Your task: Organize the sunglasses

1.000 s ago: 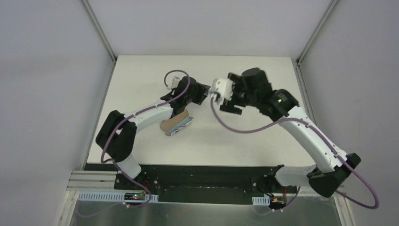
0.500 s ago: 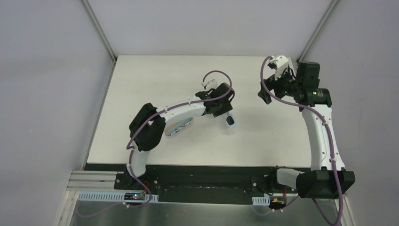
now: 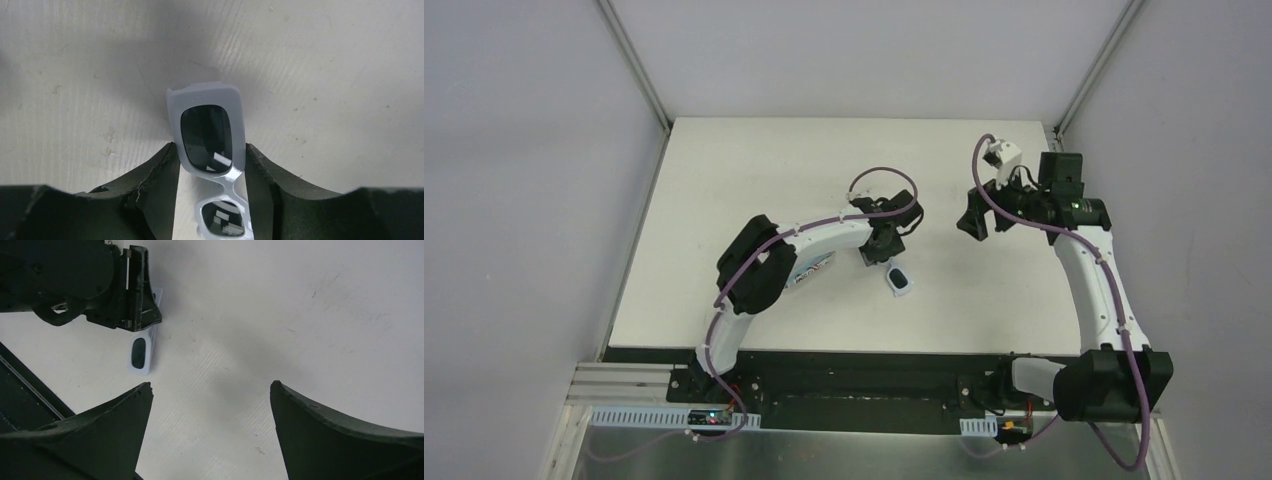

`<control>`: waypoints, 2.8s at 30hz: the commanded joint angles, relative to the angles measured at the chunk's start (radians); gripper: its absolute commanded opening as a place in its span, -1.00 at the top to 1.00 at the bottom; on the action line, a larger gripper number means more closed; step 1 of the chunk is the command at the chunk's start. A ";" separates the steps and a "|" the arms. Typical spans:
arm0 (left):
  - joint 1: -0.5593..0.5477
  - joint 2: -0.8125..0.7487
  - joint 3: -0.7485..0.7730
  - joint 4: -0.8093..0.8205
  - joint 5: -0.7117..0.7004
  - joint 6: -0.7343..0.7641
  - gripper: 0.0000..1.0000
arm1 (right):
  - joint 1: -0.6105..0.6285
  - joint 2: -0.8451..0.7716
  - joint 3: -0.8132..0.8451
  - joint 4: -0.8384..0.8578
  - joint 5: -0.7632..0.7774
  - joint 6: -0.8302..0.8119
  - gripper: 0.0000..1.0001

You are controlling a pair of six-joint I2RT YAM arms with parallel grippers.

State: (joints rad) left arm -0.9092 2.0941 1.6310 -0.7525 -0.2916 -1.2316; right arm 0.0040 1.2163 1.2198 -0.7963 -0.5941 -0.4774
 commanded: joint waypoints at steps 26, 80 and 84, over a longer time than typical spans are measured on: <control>0.013 -0.108 0.102 -0.018 0.048 0.033 0.00 | 0.016 -0.129 -0.282 0.080 -0.145 -0.073 -0.99; 0.115 -0.875 -0.599 0.468 0.267 0.653 -0.50 | 0.328 0.482 -0.155 0.212 0.042 0.018 -0.21; 0.115 -0.877 -0.598 0.467 0.251 0.651 -0.50 | 0.367 0.490 -0.165 0.226 0.091 0.015 -0.07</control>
State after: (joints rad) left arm -0.7921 1.2228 1.0145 -0.3073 -0.0643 -0.5991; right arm 0.3359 1.7061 1.0557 -0.6182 -0.5678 -0.4515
